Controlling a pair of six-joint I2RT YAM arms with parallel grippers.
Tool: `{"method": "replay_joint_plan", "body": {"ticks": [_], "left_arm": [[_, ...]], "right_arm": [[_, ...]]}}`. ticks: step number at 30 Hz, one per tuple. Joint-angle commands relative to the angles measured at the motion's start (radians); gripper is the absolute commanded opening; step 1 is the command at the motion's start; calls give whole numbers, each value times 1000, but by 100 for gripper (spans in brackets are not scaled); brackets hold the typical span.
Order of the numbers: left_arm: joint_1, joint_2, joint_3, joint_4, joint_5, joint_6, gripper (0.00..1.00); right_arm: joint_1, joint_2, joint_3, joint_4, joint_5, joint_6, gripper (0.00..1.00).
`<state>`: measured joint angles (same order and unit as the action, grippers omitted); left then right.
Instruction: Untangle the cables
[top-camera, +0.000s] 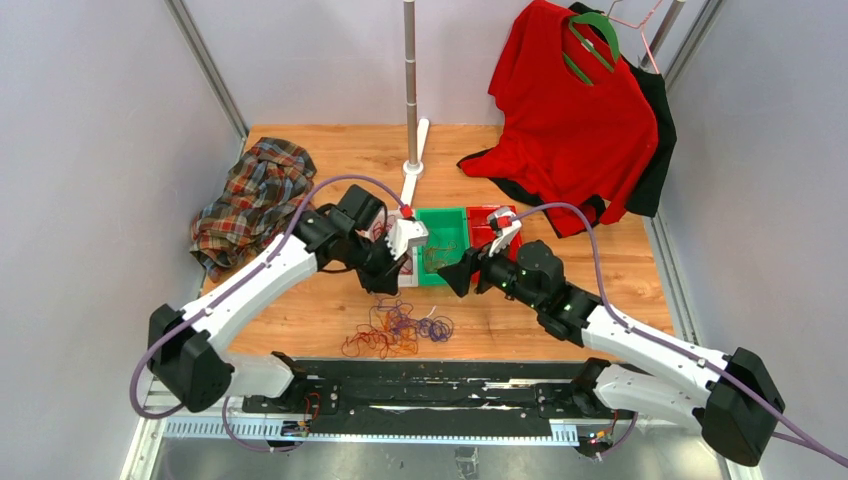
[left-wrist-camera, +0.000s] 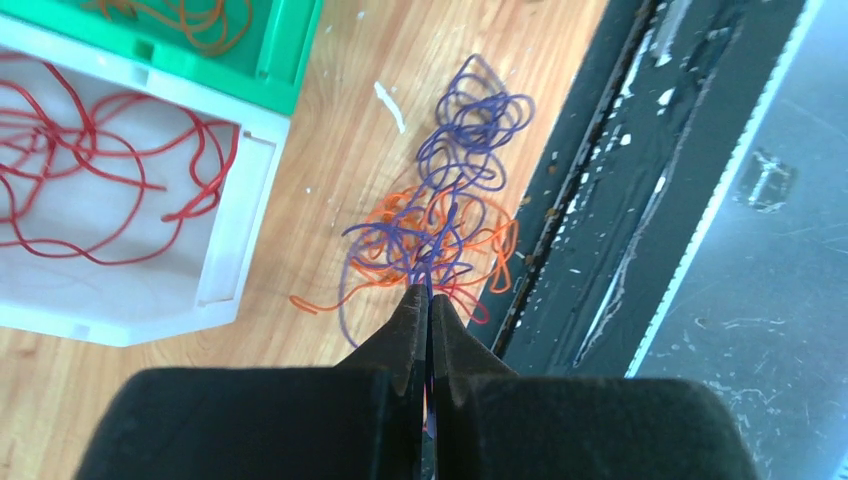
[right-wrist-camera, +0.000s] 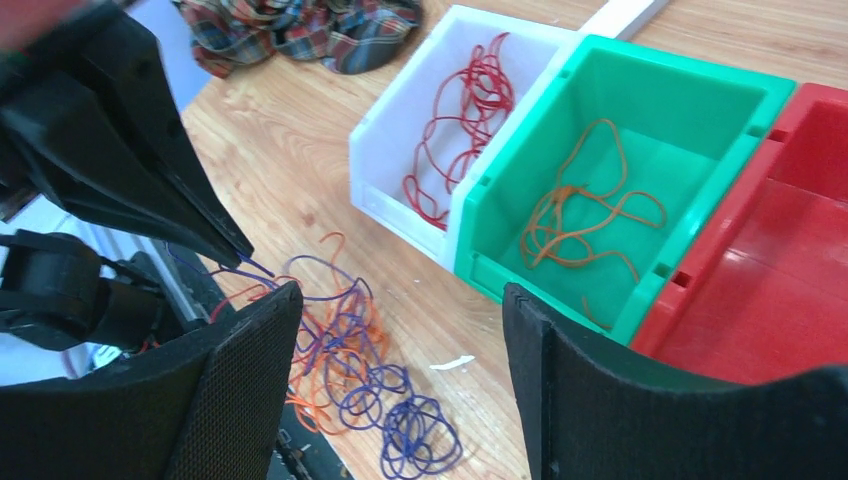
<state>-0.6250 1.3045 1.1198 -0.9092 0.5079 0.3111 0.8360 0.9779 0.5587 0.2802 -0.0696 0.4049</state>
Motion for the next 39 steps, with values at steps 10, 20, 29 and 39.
{"method": "replay_joint_plan", "body": {"ticks": [10, 20, 29, 39], "left_arm": [[-2, -100, 288, -101, 195, -4, 0], [-4, -50, 538, -143, 176, 13, 0], [-4, 17, 783, -143, 180, -41, 0], [-4, 41, 987, -140, 193, -79, 0]], "right_arm": [[180, 53, 15, 309, 13, 38, 75], [213, 146, 78, 410, -33, 8, 75], [259, 217, 112, 447, 47, -59, 75], [260, 352, 88, 511, 64, -4, 62]]}}
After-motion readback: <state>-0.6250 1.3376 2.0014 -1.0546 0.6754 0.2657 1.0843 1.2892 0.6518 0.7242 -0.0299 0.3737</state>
